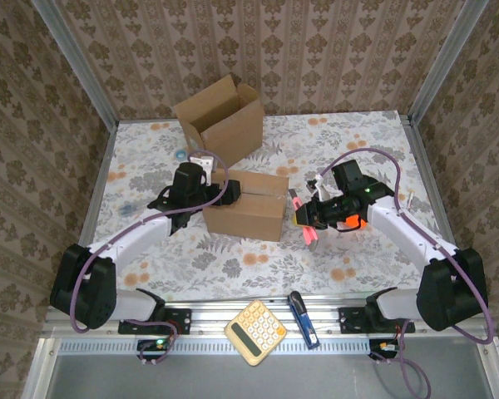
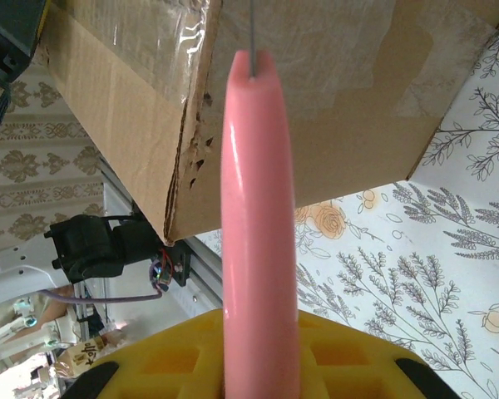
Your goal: Unpack the express box
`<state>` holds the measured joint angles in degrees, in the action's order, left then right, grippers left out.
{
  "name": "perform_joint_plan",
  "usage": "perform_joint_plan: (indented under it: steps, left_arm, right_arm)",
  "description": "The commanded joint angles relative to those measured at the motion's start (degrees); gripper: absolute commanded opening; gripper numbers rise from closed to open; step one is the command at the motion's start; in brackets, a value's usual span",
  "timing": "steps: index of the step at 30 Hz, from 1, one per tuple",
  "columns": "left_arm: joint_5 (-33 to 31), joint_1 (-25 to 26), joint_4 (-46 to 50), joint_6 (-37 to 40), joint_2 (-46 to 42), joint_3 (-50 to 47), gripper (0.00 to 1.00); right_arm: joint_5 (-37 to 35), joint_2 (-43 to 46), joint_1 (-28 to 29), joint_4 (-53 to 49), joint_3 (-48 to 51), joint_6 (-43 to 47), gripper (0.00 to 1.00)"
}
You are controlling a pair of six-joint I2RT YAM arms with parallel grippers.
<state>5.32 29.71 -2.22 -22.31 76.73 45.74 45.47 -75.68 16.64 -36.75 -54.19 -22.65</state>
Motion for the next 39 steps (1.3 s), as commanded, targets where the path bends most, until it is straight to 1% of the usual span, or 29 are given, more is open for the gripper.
perform_joint_plan:
  steps: [1,12,24,29,39]
  left_arm:
    - [0.2,0.4,5.7,1.9,0.2,-1.7,1.00]
    - [0.1,0.4,5.6,1.9,0.3,-2.0,1.00]
    - [0.0,0.4,5.2,0.9,0.9,-4.0,1.00]
    - [0.1,0.4,5.4,0.9,0.9,-3.9,1.00]
    - [0.0,0.3,5.4,1.0,0.9,-3.6,1.00]
  right_arm:
    - [1.4,-0.7,-0.4,1.1,0.4,-0.2,0.00]
    - [1.2,-1.4,-0.3,1.5,0.7,-0.2,0.00]
    - [1.7,0.5,-0.2,1.7,2.4,-1.1,0.00]
    - [0.0,2.1,-0.3,1.7,1.1,-1.8,0.00]
    - [0.9,2.1,-0.3,1.0,-0.9,-1.9,0.00]
